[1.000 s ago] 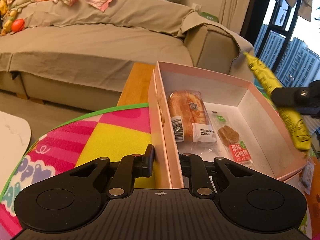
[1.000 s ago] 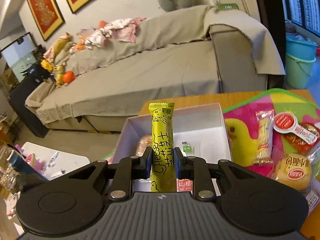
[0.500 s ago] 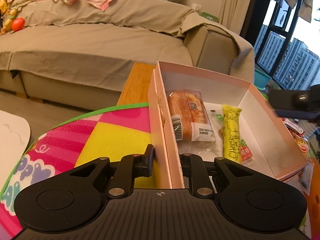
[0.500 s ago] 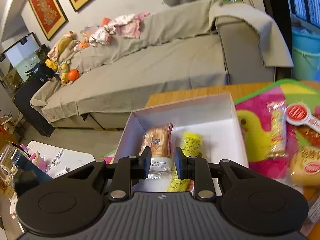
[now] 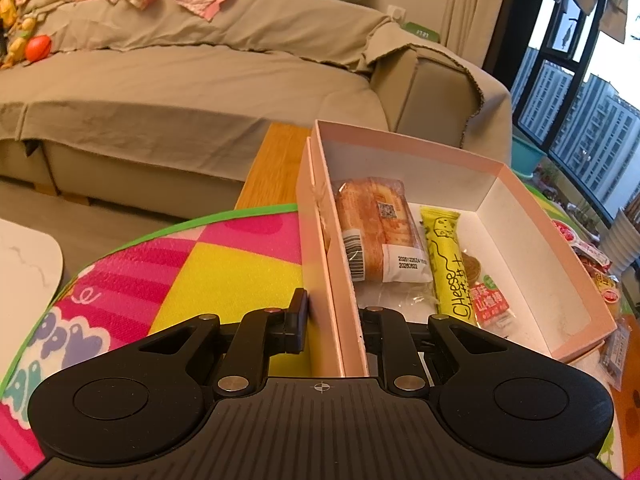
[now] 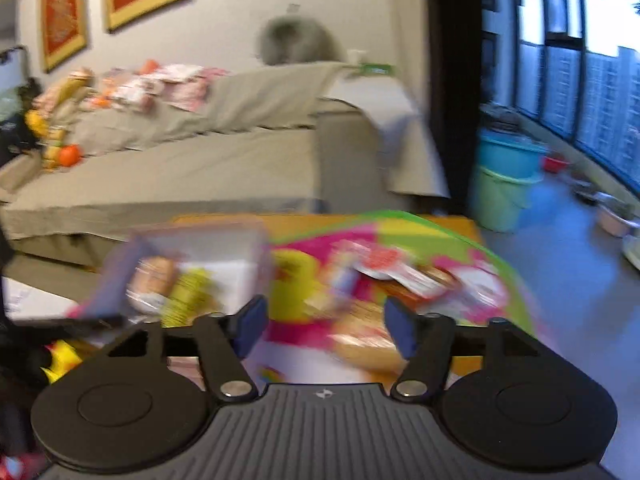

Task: Organize objects
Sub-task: 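Lower the yellow cheese stick into the box and open the right gripper, then grasp the clear biscuit packet with white label using the right gripper, then drop the biscuit packet into the box with the right gripper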

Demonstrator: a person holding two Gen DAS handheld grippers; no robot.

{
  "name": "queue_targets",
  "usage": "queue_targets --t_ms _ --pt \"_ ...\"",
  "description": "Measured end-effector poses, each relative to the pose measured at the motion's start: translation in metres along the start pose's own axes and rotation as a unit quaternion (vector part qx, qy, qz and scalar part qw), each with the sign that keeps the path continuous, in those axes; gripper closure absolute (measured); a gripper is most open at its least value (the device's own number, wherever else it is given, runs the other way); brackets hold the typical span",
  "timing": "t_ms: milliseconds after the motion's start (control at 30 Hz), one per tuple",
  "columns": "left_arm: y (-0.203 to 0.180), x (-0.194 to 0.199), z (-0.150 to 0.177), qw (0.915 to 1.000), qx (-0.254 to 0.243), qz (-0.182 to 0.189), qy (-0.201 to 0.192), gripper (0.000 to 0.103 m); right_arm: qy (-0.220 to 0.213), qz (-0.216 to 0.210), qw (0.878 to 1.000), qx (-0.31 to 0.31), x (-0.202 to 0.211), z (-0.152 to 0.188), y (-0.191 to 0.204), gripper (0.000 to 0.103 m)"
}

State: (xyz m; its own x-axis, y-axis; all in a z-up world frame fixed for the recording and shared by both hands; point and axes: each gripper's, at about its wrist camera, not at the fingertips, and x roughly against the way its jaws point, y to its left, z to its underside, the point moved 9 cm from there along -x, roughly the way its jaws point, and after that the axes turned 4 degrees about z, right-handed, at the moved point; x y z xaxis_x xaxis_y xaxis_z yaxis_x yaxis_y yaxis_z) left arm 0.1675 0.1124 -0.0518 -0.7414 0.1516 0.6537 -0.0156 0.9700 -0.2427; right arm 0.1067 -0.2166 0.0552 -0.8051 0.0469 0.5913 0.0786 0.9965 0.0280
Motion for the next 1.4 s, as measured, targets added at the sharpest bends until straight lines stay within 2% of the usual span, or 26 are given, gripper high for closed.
queue_targets --t_ms 133,300,433,600,633,700,767,833,1100,1267,1400 --pt "-0.002 -0.001 0.000 0.9999 -0.013 -0.003 -0.001 0.084 0.036 0.043 0.998 -0.003 -0.006 0.039 -0.033 0.022" --pt "-0.003 -0.002 -0.001 0.9997 -0.023 0.004 -0.002 0.084 0.100 0.037 0.992 -0.060 -0.030 0.082 -0.043 0.021" --pt "-0.003 -0.002 -0.001 0.9995 -0.031 0.004 -0.004 0.084 0.109 0.051 0.989 -0.088 -0.057 0.085 -0.042 0.021" --pt "-0.003 -0.002 0.000 0.9995 -0.031 0.003 -0.005 0.084 0.095 0.082 0.991 -0.049 -0.083 0.075 -0.033 0.021" --pt "-0.003 -0.002 0.000 0.9995 -0.031 0.003 -0.004 0.084 0.096 0.083 0.991 -0.042 -0.087 0.074 -0.030 0.023" --pt "-0.003 -0.002 0.000 0.9995 -0.030 0.003 -0.005 0.084 0.095 0.087 0.991 -0.021 -0.087 0.073 -0.026 0.036" --pt "-0.003 -0.002 0.000 0.9996 -0.028 0.003 -0.005 0.084 0.096 0.074 0.993 -0.006 -0.080 0.074 -0.023 0.054" --pt "-0.003 -0.001 0.000 0.9996 -0.026 0.003 -0.005 0.084 0.105 0.067 0.992 -0.003 -0.072 0.077 -0.026 0.063" --pt "-0.003 -0.001 0.000 0.9998 -0.018 0.003 -0.005 0.084 0.142 0.039 0.989 -0.004 -0.014 0.100 -0.033 0.068" --pt "-0.002 0.000 0.000 0.9999 -0.014 0.005 -0.003 0.084 0.127 0.024 0.992 0.007 0.025 0.092 -0.022 0.068" --pt "-0.002 0.000 0.000 0.9999 -0.012 0.007 -0.002 0.084 0.095 -0.034 0.995 0.012 0.052 0.062 0.005 0.069"
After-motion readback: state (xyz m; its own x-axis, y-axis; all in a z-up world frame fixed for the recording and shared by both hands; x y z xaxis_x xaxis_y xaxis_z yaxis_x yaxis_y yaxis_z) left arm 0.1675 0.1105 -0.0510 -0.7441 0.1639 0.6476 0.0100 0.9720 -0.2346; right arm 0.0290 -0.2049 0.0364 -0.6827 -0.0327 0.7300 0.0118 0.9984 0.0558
